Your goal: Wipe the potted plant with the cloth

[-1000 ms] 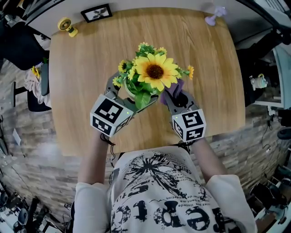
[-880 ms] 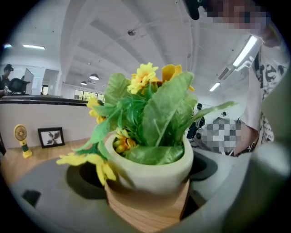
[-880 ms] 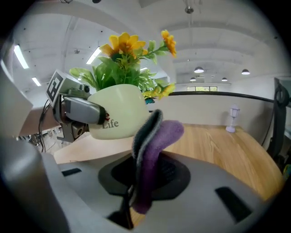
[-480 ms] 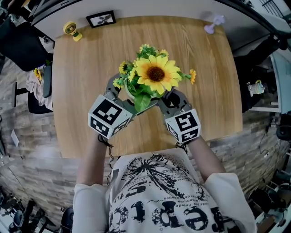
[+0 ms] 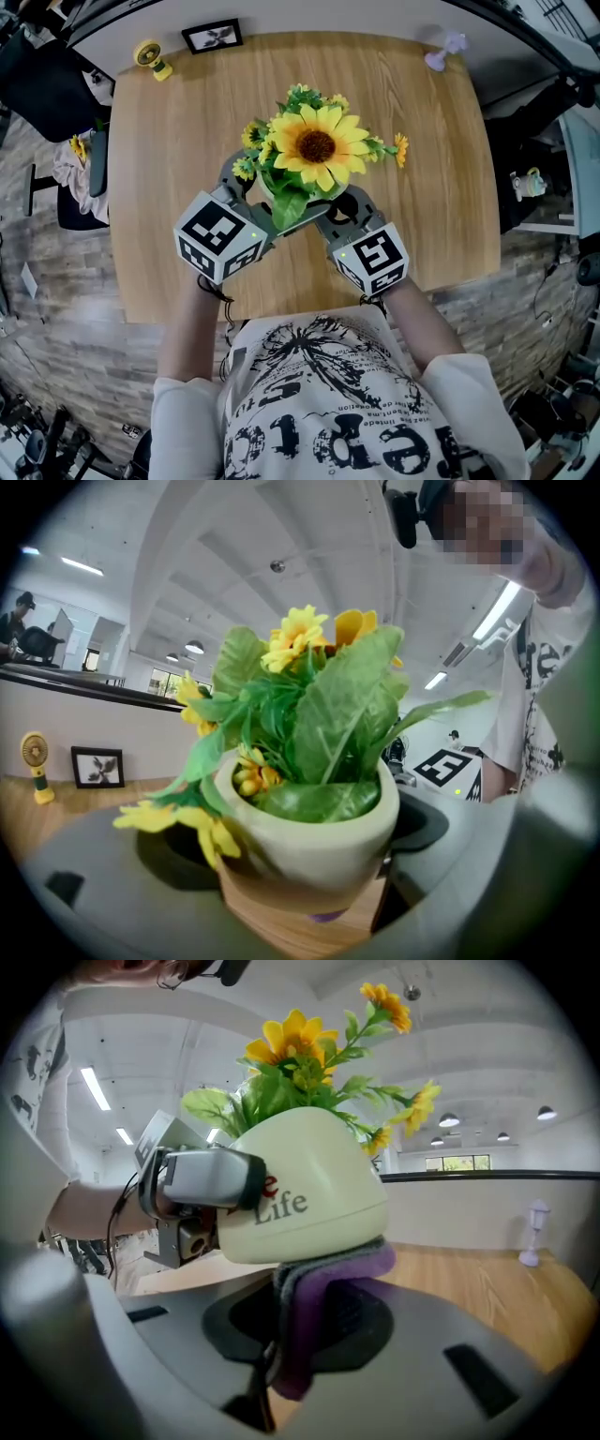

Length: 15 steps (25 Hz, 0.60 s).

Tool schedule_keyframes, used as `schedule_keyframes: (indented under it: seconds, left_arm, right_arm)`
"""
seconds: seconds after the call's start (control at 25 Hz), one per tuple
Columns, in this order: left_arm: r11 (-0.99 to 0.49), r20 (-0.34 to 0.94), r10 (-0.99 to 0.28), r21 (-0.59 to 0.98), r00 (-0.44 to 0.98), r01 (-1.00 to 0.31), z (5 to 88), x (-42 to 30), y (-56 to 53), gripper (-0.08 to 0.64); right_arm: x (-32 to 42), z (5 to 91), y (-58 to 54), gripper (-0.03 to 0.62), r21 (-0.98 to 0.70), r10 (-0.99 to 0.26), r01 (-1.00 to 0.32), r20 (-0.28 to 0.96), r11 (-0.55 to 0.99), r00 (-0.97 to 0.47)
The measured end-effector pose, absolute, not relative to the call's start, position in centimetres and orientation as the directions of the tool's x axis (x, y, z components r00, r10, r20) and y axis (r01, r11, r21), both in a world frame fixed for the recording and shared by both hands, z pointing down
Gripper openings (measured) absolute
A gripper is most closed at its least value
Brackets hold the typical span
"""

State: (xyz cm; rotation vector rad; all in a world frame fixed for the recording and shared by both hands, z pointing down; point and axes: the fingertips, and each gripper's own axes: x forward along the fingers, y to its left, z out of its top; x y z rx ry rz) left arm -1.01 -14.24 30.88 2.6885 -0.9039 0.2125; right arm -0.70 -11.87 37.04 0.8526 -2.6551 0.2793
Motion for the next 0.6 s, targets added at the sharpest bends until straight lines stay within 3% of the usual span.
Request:
schedule_keyframes:
  seconds: [0.6]
  left_arm:
    - [-0.745, 0.216, -0.58, 0.248, 0.785, -0.619, 31.5, -1.9, -14.1, 0.523]
  right_arm:
    - [-2.7, 37.9, -9.2, 0.069, -0.14, -0.438, -0.523, 0.392, 0.841, -0.809]
